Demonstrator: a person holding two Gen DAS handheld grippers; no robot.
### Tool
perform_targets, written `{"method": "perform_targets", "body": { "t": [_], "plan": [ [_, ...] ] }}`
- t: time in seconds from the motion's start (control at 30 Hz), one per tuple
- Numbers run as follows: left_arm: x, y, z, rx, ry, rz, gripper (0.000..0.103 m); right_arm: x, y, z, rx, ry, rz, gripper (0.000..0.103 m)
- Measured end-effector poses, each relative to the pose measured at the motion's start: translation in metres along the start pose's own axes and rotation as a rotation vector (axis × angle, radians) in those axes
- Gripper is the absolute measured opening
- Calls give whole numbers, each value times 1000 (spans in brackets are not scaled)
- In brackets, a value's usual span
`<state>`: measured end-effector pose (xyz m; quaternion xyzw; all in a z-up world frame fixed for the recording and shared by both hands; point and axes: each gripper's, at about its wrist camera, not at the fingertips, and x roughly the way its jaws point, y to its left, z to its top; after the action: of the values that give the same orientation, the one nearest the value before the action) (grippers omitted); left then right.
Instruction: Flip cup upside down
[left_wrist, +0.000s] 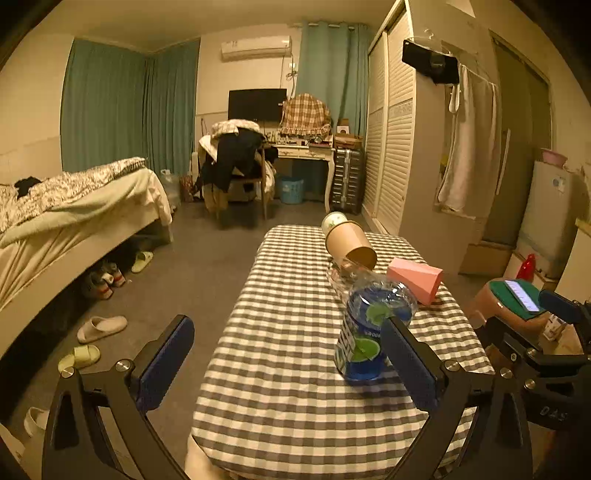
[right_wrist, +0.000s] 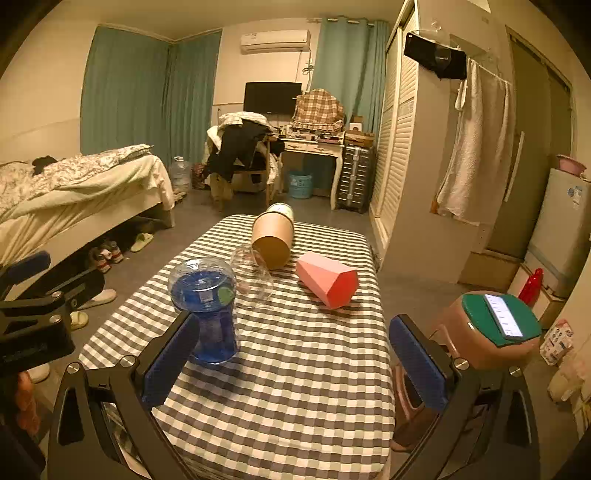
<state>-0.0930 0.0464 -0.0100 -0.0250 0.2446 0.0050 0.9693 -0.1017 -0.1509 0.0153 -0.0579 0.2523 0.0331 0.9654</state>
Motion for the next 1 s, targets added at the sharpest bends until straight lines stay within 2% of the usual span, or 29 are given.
{"method": "perform_targets", "body": {
  "t": [0.13, 1.0],
  "plan": [
    [-3, -1, -1, 14, -11, 24, 103, 1, -2, 1, 13, 6, -16, 103],
    [-11, 2, 1, 3, -19, 33, 103, -4, -8, 3, 44, 10, -37, 103]
  ]
}}
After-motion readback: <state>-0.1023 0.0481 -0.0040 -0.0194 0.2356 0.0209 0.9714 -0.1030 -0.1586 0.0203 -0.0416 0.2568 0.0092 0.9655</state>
